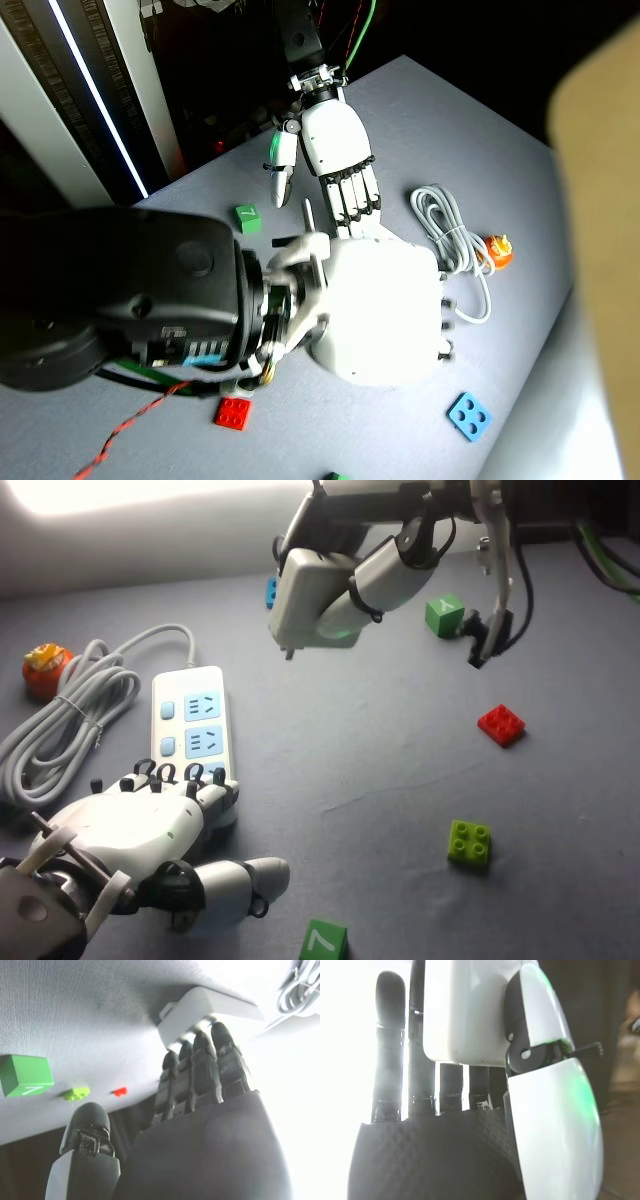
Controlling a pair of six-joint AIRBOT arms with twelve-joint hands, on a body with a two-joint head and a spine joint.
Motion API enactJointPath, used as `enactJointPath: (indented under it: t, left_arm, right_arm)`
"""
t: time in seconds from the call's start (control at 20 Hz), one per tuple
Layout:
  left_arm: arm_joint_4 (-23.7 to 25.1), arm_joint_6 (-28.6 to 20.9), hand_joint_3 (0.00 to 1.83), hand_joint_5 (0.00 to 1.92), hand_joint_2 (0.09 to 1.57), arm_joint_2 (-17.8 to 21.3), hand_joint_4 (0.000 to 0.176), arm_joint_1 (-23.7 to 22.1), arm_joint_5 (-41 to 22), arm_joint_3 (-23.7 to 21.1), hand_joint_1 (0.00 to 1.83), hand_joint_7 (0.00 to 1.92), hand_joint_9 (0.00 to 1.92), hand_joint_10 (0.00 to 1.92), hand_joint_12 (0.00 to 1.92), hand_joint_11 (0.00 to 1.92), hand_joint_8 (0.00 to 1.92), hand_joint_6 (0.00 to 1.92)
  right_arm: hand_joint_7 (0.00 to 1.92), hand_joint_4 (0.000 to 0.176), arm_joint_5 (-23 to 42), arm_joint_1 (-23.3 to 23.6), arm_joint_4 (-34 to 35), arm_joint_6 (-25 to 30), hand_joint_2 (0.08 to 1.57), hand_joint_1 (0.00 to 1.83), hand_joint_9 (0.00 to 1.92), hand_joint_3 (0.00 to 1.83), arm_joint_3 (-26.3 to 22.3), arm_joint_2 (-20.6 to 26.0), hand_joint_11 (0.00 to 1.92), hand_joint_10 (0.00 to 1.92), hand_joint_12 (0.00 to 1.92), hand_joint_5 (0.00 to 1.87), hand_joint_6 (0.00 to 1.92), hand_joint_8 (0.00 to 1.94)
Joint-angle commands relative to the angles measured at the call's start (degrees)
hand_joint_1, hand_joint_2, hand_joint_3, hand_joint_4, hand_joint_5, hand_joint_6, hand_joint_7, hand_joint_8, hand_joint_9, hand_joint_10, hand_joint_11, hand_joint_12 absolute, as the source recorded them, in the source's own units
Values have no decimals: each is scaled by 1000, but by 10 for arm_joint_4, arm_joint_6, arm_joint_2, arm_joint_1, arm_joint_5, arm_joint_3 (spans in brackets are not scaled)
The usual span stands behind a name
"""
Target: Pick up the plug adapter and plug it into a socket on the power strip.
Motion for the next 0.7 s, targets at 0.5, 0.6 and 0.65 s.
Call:
enactJointPath:
  t: [0.5, 0.6, 0.65]
  left_arm:
    - [1, -2, 0, 145, 1245, -3, 0, 9, -4, -1, 0, 200, 199, 4, 421, 0, 3, 2]
    - [1, -2, 0, 146, 1246, -2, 0, 9, -4, -1, 0, 204, 201, 4, 426, 0, 4, 2]
    - [1, -2, 0, 146, 1243, -2, 0, 9, -4, -1, 0, 202, 205, 5, 427, 0, 3, 2]
  right_arm:
    - [1022, 0, -38, 53, -145, 181, 1121, 1221, 1055, 1, -2, 16, 681, 472, 1115, 930, 977, 1028]
    - [1022, 0, -28, 53, -212, 266, 1121, 1221, 1055, 1, -1, 15, 681, 471, 1114, 929, 976, 1030]
    - [1014, 0, -27, 53, -231, 285, 1126, 1218, 1054, 1, -2, 15, 671, 469, 1129, 918, 1000, 1036]
